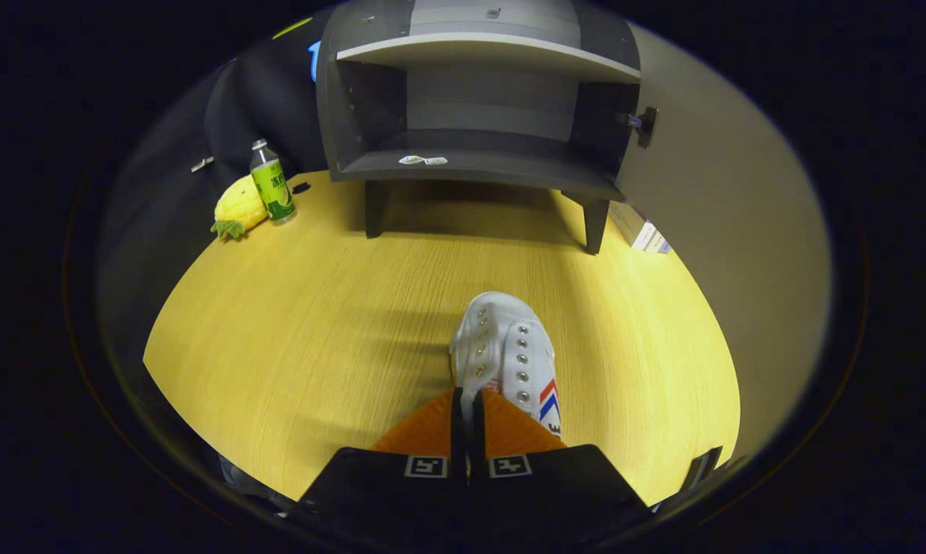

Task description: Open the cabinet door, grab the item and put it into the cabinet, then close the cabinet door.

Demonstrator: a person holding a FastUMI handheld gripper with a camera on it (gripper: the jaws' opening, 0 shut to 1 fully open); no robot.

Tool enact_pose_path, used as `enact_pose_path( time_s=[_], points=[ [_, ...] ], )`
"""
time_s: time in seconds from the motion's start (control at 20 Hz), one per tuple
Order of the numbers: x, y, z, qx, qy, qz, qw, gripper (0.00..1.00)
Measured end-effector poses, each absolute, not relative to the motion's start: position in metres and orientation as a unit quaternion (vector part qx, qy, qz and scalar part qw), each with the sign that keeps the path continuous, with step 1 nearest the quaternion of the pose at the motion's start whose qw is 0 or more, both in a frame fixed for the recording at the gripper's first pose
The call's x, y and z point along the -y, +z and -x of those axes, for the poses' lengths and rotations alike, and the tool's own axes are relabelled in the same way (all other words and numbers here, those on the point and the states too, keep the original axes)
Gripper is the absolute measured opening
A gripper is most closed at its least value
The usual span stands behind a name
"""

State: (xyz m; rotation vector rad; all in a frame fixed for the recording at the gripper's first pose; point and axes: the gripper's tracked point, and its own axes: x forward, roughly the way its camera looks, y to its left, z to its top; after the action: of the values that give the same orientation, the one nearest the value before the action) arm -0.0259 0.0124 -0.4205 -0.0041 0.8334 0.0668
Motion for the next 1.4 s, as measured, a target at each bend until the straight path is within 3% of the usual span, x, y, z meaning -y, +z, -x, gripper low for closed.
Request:
enact_pose_path(
  time_s=[0.4,0.75,1.4],
  points=[
    [-0.013,-0.357,0.019,-0.34,0.018,-0.028,0.94,0.05],
    [-0.018,-0.253,0.008,-0.256,0.015,-0.044,0.966,0.05],
    [-0.038,-0.082,-0.074,-0.094,0.037,-0.036,0.994,0.05]
  ],
)
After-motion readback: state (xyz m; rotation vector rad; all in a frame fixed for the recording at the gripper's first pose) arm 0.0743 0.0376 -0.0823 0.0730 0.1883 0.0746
